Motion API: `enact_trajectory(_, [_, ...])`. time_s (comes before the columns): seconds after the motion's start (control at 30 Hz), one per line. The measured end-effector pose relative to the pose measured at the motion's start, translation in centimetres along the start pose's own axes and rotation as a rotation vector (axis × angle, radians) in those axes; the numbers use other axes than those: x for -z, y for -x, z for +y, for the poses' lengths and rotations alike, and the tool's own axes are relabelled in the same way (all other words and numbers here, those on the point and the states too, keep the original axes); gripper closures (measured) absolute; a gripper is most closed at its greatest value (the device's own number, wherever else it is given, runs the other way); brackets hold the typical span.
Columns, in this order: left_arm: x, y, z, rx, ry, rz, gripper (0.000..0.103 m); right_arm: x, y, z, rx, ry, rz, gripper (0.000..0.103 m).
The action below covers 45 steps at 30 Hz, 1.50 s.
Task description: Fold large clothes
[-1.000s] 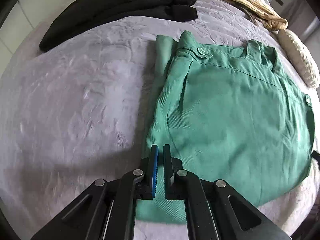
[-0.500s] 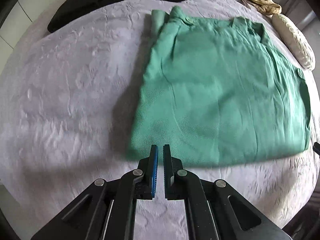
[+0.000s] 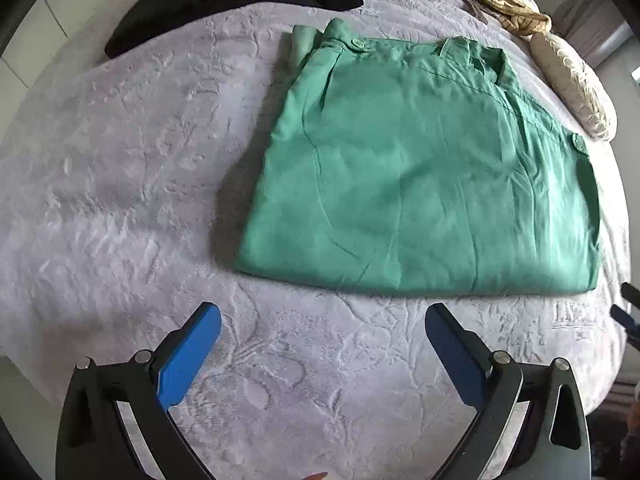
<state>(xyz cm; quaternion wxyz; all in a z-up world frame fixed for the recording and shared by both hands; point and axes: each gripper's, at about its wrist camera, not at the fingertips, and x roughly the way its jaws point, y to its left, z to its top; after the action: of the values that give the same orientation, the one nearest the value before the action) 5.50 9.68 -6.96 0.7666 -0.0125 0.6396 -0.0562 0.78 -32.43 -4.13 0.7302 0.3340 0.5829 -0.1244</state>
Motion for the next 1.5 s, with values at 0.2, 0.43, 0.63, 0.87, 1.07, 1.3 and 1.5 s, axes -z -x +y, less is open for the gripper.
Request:
enact_trajectory(0.2, [-0.4, -0.6, -0.9, -0.018, -0.009, -0.008, 0.001, 0.9, 0.3, 1.6, 0.016, 0.046, 0.006, 0.023])
enact_trajectory(0.43, [0.6, 0.0, -0.4, -0.015, -0.047, 0.021, 0.001, 1.9, 0.9, 4.6, 0.062, 0.171, -0.035, 0.012])
enact_trajectory(0.63, [1.2, 0.2, -0.1, 0.027, -0.031, 0.026, 0.001, 2.9, -0.1, 6.1, 0.039, 0.209, 0.027, 0.0])
enact_trajectory(0.87, [1.2, 0.2, 0.5, 0.017, -0.037, 0.009, 0.001, 4.3, -2.0, 6.0, 0.047, 0.15, 0.133, 0.0])
enact_trajectory(1.07, [1.2, -0.1, 1.6, 0.003, -0.034, 0.007, 0.001, 5.3, -3.7, 5.0, 0.055, 0.073, 0.186, 0.0])
enact_trajectory(1.3, [1.1, -0.4, 3.5, 0.002, -0.019, 0.014, 0.001, 6.6, -6.9, 5.0, 0.033, 0.035, 0.264, 0.0])
enact_trajectory(1.5, [0.8, -1.3, 4.8, 0.008, -0.005, 0.019, 0.001, 6.5, -9.2, 6.4, 0.008, 0.049, 0.301, 0.0])
